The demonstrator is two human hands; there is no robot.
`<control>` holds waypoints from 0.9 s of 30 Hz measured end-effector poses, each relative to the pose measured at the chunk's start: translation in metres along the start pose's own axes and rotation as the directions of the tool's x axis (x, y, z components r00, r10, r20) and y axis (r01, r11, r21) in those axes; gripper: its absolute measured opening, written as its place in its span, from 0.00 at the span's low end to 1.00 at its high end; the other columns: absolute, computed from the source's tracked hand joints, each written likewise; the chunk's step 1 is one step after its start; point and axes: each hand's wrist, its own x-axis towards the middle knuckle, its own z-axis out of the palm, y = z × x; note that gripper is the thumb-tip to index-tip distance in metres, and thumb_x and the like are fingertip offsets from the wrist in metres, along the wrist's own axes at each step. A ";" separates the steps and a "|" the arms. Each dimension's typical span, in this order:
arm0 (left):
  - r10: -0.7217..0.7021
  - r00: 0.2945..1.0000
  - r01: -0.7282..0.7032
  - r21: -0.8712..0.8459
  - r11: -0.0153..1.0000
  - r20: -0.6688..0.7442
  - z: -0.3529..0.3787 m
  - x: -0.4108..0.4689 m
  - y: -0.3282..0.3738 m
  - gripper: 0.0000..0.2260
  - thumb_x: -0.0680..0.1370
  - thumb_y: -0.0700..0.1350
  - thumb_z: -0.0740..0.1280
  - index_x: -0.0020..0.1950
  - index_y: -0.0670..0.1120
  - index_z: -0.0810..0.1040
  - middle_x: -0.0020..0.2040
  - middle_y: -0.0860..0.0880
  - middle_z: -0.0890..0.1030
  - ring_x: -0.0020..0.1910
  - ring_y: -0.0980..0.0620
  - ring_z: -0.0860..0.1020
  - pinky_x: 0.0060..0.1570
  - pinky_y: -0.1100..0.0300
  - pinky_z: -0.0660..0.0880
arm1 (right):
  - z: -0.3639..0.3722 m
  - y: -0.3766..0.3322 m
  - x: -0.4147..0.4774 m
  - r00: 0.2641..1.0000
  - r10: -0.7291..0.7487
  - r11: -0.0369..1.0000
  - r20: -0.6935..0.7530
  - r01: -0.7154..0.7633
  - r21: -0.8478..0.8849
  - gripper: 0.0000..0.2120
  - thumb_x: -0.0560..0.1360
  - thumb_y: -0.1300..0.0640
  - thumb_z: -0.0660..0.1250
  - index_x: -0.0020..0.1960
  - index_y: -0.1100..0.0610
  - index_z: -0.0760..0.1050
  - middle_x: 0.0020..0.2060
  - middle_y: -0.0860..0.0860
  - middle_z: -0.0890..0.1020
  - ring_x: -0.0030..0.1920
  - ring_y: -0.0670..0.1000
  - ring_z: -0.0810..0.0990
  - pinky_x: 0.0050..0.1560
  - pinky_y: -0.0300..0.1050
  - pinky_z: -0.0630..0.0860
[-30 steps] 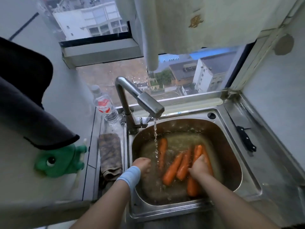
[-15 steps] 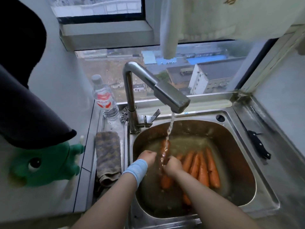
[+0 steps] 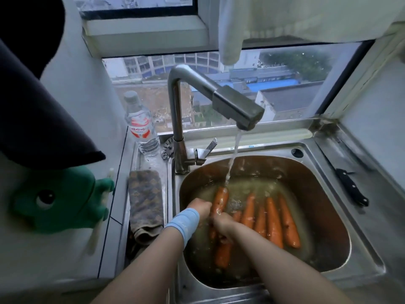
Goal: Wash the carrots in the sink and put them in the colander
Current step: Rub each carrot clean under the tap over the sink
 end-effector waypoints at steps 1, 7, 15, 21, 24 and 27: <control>0.000 1.000 0.000 -0.006 1.000 0.023 -0.001 -0.008 0.002 0.13 0.80 0.44 0.61 0.60 0.41 0.81 0.60 0.35 0.80 0.61 0.37 0.79 0.64 0.47 0.76 | -0.005 -0.003 -0.011 0.999 0.011 0.999 0.042 -0.013 0.039 0.14 0.84 0.49 0.55 0.53 0.58 0.74 0.44 0.56 0.78 0.42 0.56 0.79 0.36 0.48 0.79; 0.073 0.996 -0.071 -0.042 0.997 0.053 -0.007 -0.067 0.018 0.13 0.79 0.40 0.65 0.62 0.47 0.81 0.60 0.45 0.82 0.60 0.44 0.80 0.66 0.51 0.74 | -0.044 -0.004 -0.070 0.999 -0.045 0.987 0.024 0.048 -0.151 0.12 0.83 0.59 0.61 0.42 0.59 0.75 0.36 0.55 0.78 0.32 0.51 0.76 0.26 0.41 0.73; 0.171 0.976 -0.211 0.399 0.892 0.133 -0.046 -0.139 0.035 0.37 0.68 0.52 0.76 0.75 0.65 0.66 0.70 0.52 0.75 0.64 0.49 0.77 0.60 0.60 0.76 | -0.098 -0.034 -0.166 0.961 -0.275 0.960 -0.020 0.273 -0.055 0.10 0.72 0.54 0.77 0.43 0.62 0.86 0.37 0.56 0.86 0.34 0.49 0.78 0.36 0.43 0.75; 0.249 0.933 -0.346 0.458 0.819 0.259 -0.073 -0.182 0.060 0.31 0.76 0.43 0.72 0.76 0.55 0.66 0.68 0.50 0.75 0.63 0.48 0.76 0.62 0.56 0.75 | -0.130 -0.061 -0.211 0.949 -0.273 0.933 -0.161 0.301 0.197 0.16 0.75 0.46 0.73 0.41 0.60 0.83 0.27 0.55 0.77 0.21 0.50 0.70 0.22 0.40 0.65; 0.350 0.915 -0.403 0.396 0.825 0.201 -0.080 -0.186 0.067 0.27 0.76 0.48 0.73 0.73 0.57 0.69 0.62 0.52 0.77 0.57 0.51 0.78 0.61 0.54 0.77 | -0.140 -0.063 -0.216 0.959 -0.189 0.895 -0.211 0.257 0.364 0.21 0.76 0.42 0.70 0.36 0.59 0.78 0.24 0.53 0.74 0.21 0.49 0.67 0.22 0.39 0.60; 0.356 0.910 -0.401 0.235 0.885 0.213 -0.084 -0.189 0.078 0.26 0.76 0.51 0.73 0.73 0.55 0.70 0.59 0.52 0.77 0.53 0.53 0.79 0.50 0.61 0.79 | -0.136 -0.068 -0.207 0.965 -0.099 0.765 -0.241 0.229 0.601 0.17 0.76 0.45 0.72 0.41 0.58 0.77 0.29 0.54 0.76 0.26 0.49 0.70 0.22 0.39 0.63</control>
